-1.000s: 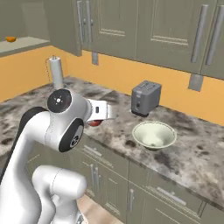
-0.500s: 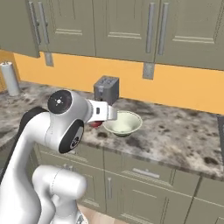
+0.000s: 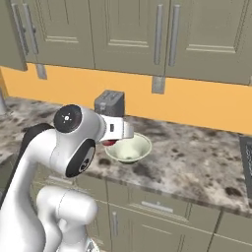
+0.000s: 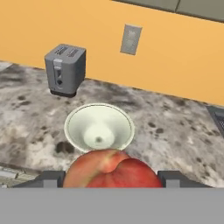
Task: Open the cabinet. Pick the peach and peach from the cabinet and place them into the bowl. Then close the cabinet.
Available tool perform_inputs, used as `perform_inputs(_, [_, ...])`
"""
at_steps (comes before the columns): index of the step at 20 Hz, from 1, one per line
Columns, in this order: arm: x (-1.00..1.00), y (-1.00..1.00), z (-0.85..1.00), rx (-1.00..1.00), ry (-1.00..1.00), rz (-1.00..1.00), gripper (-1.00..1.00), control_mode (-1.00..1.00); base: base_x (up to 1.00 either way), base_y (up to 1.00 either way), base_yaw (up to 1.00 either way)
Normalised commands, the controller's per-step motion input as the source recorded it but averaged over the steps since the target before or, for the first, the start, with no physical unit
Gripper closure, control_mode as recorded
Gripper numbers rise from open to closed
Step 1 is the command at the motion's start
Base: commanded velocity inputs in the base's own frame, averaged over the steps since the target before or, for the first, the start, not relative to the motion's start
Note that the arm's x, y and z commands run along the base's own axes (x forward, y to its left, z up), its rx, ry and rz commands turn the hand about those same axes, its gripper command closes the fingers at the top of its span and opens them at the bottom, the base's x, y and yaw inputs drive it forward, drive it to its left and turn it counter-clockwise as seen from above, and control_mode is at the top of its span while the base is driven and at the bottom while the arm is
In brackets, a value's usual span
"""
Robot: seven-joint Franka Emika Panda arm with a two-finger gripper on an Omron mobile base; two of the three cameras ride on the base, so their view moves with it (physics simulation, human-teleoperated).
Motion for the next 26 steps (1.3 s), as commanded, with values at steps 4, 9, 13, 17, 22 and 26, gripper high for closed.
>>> perform_inputs(4, [0.0,0.0,0.0,0.0,0.0,0.0,1.0,1.0,0.97,0.0,-0.11])
perform_inputs(9, [0.09,0.06,0.0,0.0,0.01,-0.01,1.0,-1.0,0.47,0.03,-0.06])
perform_inputs(13, [-0.07,0.08,0.0,0.0,0.11,0.0,1.0,-1.0,0.0,0.0,0.0])
perform_inputs(17, [0.0,0.16,0.0,0.0,0.37,0.0,1.0,-1.0,0.0,0.0,0.0])
perform_inputs(22, [0.0,0.22,-0.01,0.0,0.21,0.0,1.0,-1.0,0.0,0.0,0.0])
perform_inputs(26, [0.0,0.02,-0.23,0.0,0.0,0.0,1.0,-1.0,0.0,0.0,0.0])
